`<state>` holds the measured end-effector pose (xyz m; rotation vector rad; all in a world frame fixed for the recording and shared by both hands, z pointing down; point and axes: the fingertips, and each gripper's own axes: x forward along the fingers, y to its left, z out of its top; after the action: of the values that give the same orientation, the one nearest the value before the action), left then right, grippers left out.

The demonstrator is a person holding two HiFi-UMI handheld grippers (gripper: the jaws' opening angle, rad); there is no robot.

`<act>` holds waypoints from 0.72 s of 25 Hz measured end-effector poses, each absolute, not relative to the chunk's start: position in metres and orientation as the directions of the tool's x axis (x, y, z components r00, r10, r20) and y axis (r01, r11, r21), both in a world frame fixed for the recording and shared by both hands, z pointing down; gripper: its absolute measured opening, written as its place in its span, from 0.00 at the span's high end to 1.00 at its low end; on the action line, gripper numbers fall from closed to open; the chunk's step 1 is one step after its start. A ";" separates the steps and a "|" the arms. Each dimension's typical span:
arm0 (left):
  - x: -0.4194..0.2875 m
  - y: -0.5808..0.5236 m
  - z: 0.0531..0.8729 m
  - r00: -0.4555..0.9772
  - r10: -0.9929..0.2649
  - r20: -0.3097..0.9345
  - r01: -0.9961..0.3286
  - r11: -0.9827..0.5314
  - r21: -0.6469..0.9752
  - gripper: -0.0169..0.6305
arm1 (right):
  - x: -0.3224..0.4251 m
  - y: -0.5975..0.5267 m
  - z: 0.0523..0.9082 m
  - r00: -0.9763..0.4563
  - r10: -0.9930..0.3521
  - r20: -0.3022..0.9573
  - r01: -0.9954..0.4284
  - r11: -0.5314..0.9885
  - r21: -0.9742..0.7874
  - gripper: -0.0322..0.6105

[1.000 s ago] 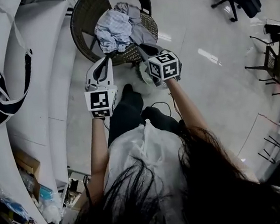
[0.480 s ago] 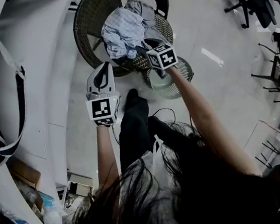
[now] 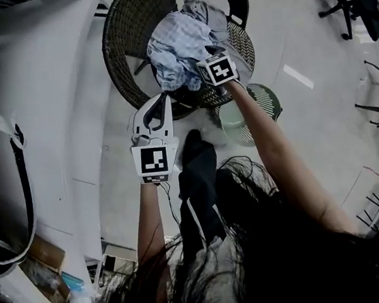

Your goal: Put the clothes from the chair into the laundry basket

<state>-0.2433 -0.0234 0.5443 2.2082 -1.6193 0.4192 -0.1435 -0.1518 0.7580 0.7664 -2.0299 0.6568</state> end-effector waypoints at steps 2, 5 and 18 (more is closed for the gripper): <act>-0.244 -0.020 0.554 0.295 -0.841 0.454 -0.955 -0.273 0.116 0.94 | -0.150 -0.157 0.777 -0.417 -0.262 0.870 -0.704 0.699 -0.127 0.48; -0.246 -0.012 0.570 0.287 -0.832 0.475 -0.958 -0.261 0.122 0.94 | -0.157 -0.165 0.801 -0.361 -0.238 0.902 -0.701 0.707 -0.093 0.47; -0.259 0.003 0.576 0.267 -0.825 0.498 -0.964 -0.240 0.118 0.94 | -0.156 -0.164 0.789 -0.431 -0.220 0.875 -0.780 0.578 -0.239 0.88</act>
<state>-0.2588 0.0027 0.5756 2.1443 -1.6210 0.4718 -0.1558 -0.1640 0.7892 0.8024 -1.9482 0.8217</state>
